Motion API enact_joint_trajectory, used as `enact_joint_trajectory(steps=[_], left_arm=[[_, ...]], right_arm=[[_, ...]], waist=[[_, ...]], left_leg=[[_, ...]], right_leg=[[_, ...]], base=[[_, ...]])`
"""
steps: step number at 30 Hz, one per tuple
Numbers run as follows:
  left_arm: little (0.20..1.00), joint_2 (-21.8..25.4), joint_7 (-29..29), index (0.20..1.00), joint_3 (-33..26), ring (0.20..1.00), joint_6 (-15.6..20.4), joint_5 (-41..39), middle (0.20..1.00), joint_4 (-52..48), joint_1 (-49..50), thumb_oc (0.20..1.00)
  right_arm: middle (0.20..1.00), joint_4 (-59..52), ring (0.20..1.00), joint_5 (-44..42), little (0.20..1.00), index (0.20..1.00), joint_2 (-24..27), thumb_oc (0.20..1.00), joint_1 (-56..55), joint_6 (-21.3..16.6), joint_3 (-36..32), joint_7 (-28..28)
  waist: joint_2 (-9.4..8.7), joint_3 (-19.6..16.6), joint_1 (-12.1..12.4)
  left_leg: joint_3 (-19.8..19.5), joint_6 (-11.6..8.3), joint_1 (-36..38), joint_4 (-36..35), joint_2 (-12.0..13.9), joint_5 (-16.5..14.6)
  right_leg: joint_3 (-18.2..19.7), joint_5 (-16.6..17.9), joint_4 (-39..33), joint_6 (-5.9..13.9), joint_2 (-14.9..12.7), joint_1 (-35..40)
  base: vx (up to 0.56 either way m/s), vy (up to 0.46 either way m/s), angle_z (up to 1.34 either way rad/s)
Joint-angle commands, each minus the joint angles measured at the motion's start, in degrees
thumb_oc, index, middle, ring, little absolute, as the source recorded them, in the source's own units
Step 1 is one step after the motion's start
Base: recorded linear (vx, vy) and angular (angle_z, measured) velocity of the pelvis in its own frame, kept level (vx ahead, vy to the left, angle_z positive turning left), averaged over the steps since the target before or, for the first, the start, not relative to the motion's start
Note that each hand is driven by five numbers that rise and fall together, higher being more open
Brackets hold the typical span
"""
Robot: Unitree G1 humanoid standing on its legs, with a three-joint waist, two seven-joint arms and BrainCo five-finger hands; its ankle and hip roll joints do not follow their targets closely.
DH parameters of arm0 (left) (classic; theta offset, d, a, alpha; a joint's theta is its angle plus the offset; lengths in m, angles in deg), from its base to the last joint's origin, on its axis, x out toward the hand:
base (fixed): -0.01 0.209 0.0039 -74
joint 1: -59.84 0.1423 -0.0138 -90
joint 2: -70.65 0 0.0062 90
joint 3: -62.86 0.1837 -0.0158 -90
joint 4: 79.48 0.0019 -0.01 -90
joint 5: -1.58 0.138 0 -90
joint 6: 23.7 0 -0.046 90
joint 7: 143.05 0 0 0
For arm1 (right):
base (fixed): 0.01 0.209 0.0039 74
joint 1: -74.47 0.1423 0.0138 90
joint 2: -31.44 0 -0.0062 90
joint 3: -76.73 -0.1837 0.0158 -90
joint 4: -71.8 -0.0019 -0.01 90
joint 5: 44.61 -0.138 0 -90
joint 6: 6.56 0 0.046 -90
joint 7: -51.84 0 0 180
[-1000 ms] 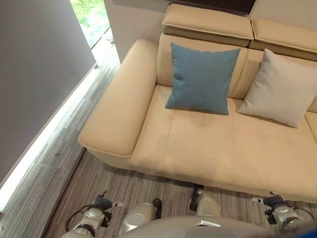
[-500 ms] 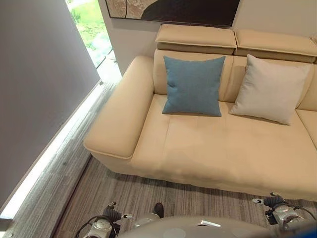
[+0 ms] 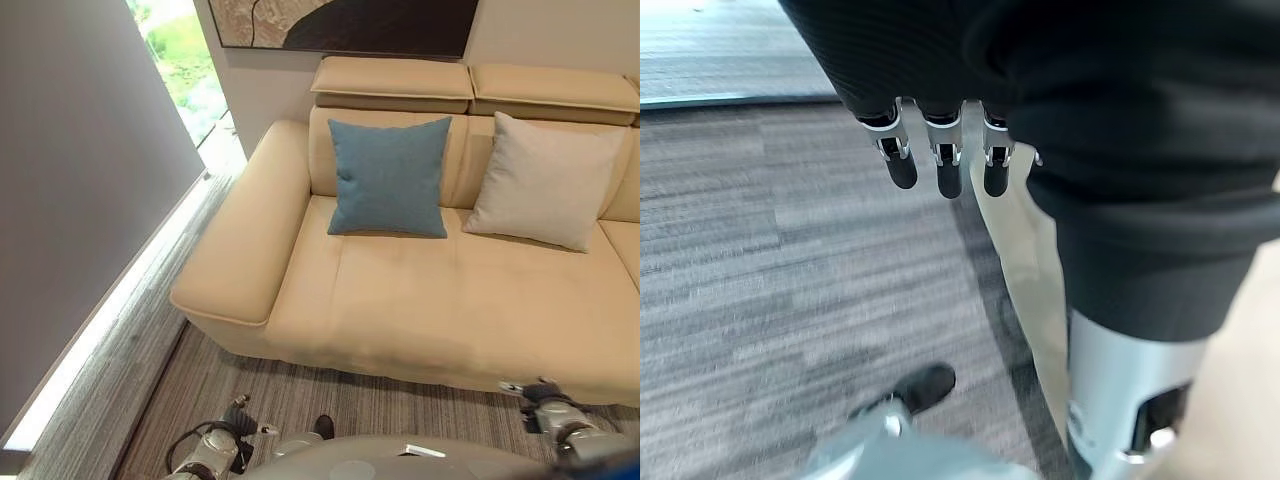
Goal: Pick up all the scattered cushions and arrange them neatly on the sofa.
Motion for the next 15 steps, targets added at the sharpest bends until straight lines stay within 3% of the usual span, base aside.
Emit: enact_joint_trajectory(steps=[1, 9, 15], left_arm=[[1.0, -0.88, 1.29, 1.0, -0.49, 1.0, 0.67, 1.21, 1.0, 4.63, -4.18, 1.0], [1.0, -2.83, 2.72, 1.0, 2.53, 1.0, 0.78, 0.15, 1.0, 1.95, -6.66, 1.0], [1.0, -3.14, 2.95, 1.0, 2.51, 1.0, 0.73, -0.25, 1.0, 2.38, -6.36, 1.0]], right_arm=[[1.0, 4.64, 1.0, -3.42, 1.0, 1.0, 0.22, 1.0, 0.05, -1.39, -0.91, 1.38], [1.0, 4.3, 1.0, -4.87, 1.0, 1.0, -2.15, 1.0, -2.87, -1.77, -1.36, 2.66], [1.0, 4.35, 1.0, -3.23, 1.0, 1.0, -2.19, 1.0, -3.41, -1.5, -0.67, 2.94]], waist=[[-0.95, -1.3, -0.42], [0.33, -1.11, -3.21], [0.45, -1.04, -3.68]], left_leg=[[-2.44, -2.9, 3.82, 0.34, -0.23, -8.45], [-0.88, -2.21, 4.74, 0.34, -0.56, -8.98], [-0.18, -2.02, 4.74, 0.34, -0.56, -9.05]], right_leg=[[2.24, 5.17, 0.08, 6.32, -3.36, -4.15], [3.87, 5.73, 0.08, 6.55, -3.82, -4.15], [4.54, 6.08, 0.08, 6.68, -4.02, -4.52]], base=[[-0.02, 0.005, -0.13], [0.0, 0.01, -0.19], [0.01, 0.02, -0.14]])
